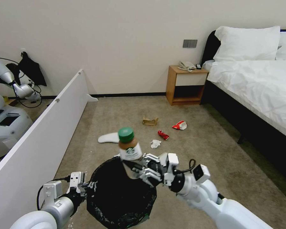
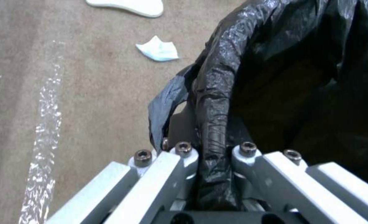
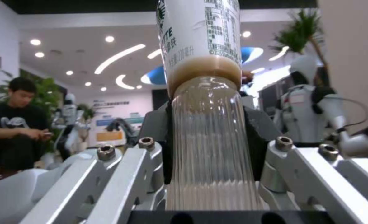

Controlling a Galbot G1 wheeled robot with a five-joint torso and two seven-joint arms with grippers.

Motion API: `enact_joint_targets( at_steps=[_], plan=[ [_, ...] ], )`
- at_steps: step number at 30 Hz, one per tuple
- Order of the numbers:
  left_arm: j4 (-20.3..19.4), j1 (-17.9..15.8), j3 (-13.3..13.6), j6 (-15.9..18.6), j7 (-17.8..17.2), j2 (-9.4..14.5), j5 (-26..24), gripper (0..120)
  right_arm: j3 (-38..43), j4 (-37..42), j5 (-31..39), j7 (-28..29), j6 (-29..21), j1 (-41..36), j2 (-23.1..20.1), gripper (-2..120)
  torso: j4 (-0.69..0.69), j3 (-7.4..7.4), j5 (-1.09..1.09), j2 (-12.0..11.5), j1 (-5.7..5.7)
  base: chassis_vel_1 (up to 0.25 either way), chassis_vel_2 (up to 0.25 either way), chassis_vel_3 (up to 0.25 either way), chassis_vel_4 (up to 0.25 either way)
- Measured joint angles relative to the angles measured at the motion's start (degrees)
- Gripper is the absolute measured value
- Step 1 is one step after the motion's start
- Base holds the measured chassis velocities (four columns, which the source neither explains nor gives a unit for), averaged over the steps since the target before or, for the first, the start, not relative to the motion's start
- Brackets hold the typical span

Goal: Pick up the trash bin, then pick up the garbage from the floor and place it into the trash bin.

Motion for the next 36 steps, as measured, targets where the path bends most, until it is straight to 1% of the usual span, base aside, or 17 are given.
enact_joint_targets(
  at_steps=[1, 3, 9, 16, 19, 21, 22, 24, 25, 26, 28, 29, 31, 32, 34, 35, 36],
  plan=[
    [0.0, 0.0, 0.0, 0.0, 0.0, 0.0, 0.0, 4, 0.0, 0.0, 0.0, 0.0, 0.0, 0.0, 0.0, 30, 0.0, 0.0, 0.0, 0.0, 0.0, 0.0, 0.0, 0.0, 0.0],
    [-0.8, 1.0, -0.3, 0.0, 0.0, -0.8, 0.5, 4, -1.9, -0.5, -0.9, 0.2, 0.1, 0.9, 0.3, 30, -0.03, 0.0, 0.0, 0.0, 0.0, 0.0, 0.0, 0.0, 0.0],
    [-2.1, 2.9, -0.4, 0.0, -0.1, -2.4, 1.7, 4, -4.1, -0.8, -3.2, 2.1, 0.8, 2.8, 0.5, 30, -0.03, 0.0, 0.0, 0.0, 0.0, 0.0, 0.0, 0.0, 0.0],
    [-2.9, 3.8, -0.1, 0.0, -0.1, -3.0, 2.3, 4, -5.2, -1.2, -3.8, 3.1, 1.0, 3.8, 0.7, 30, -0.02, 0.0, 0.01, 0.0, 0.0, 0.0, 0.0, 0.0, 0.0],
    [-3.5, 4.4, -0.2, 0.0, -0.4, -3.3, 1.6, 4, -5.4, -1.3, -4.3, 3.7, 1.3, 4.0, 0.6, 31, -0.03, 0.0, 0.01, 0.0, 0.0, 0.0, 0.0, 0.0, 0.0],
    [-3.9, 4.9, 0.0, 0.0, -0.8, -3.5, 0.9, 4, -5.4, -1.3, -4.6, 3.9, 1.4, 3.9, 0.3, 41, -0.02, 0.0, 0.01, 0.0, 0.0, 0.0, 0.0, 0.0, 0.0],
    [-3.9, 4.9, 0.0, 0.0, -0.8, -3.5, 0.9, 4, -5.4, -1.3, -4.6, 3.9, 1.4, 3.9, 0.3, 41, -0.02, 0.0, 0.01, 0.0, 0.0, 0.0, 0.0, 0.0, 0.0],
    [-4.4, 5.4, 0.1, 0.0, -1.1, -3.7, 0.6, 4, -5.3, -1.3, -5.2, 4.7, 1.5, 3.6, -0.1, 53, -0.03, 0.0, 0.01, 0.0, 0.0, 0.0, 0.0, 0.0, 0.0],
    [-4.7, 5.5, 0.2, 0.0, -1.2, -3.7, 0.5, 4, -5.3, -1.3, -5.3, 5.0, 1.7, 3.5, -0.2, 56, -0.03, 0.0, 0.01, 0.0, 0.0, 0.0, 0.0, 0.0, 0.0],
    [-4.7, 5.5, 0.2, 0.0, -1.2, -3.7, 0.5, 4, -5.3, -1.3, -5.3, 5.0, 1.7, 3.5, -0.2, 56, -0.03, 0.0, 0.01, 0.0, 0.0, 0.0, 0.0, 0.0, 0.0],
    [-5.2, 5.9, 0.2, 0.0, -1.3, -3.8, 0.3, 4, -4.9, -1.3, -5.5, 5.2, 1.9, 3.1, -0.5, 68, -0.03, 0.0, 0.01, 0.0, 0.0, 0.0, 0.0, 0.0, 0.0],
    [-5.2, 5.9, 0.2, 0.0, -1.3, -3.8, 0.3, 4, -4.9, -1.3, -5.5, 5.2, 1.9, 3.1, -0.5, 68, -0.03, 0.0, 0.01, 0.0, 0.0, 0.0, 0.0, 0.0, 0.0],
    [-5.4, 6.2, 0.2, 0.0, -1.4, -3.9, 0.3, 4, -4.7, -1.3, -5.5, 5.2, 2.1, 2.8, -0.8, 76, -0.03, 0.0, 0.01, 0.0, 0.0, 0.0, 0.0, 0.0, 0.0],
    [-5.4, 6.2, 0.2, 0.0, -1.4, -3.9, 0.3, 4, -4.7, -1.3, -5.5, 5.2, 2.1, 2.8, -0.8, 76, -0.03, 0.0, 0.01, 0.0, 0.0, 0.0, 0.0, 0.0, 0.0],
    [-5.5, 6.5, 0.3, 0.0, -1.6, -4.0, 0.2, 4, -4.5, -1.2, -5.5, 5.3, 2.4, 2.5, -1.0, 88, -0.02, 0.0, 0.01, 0.0, 0.0, 0.0, 0.0, 0.0, 0.0],
    [-5.5, 6.5, 0.3, 0.0, -1.6, -4.0, 0.2, 4, -4.5, -1.2, -5.5, 5.3, 2.4, 2.5, -1.0, 88, -0.02, 0.0, 0.01, 0.0, 0.0, 0.0, 0.0, 0.0, 0.0],
    [-5.6, 6.5, 0.3, 0.0, -1.7, -4.0, 0.0, 4, -4.4, -1.2, -5.5, 5.3, 2.5, 2.5, -1.1, 93, -0.02, 0.0, 0.01, 0.0, 0.0, 0.0, 0.0, 0.0, 0.0]
  ],
)
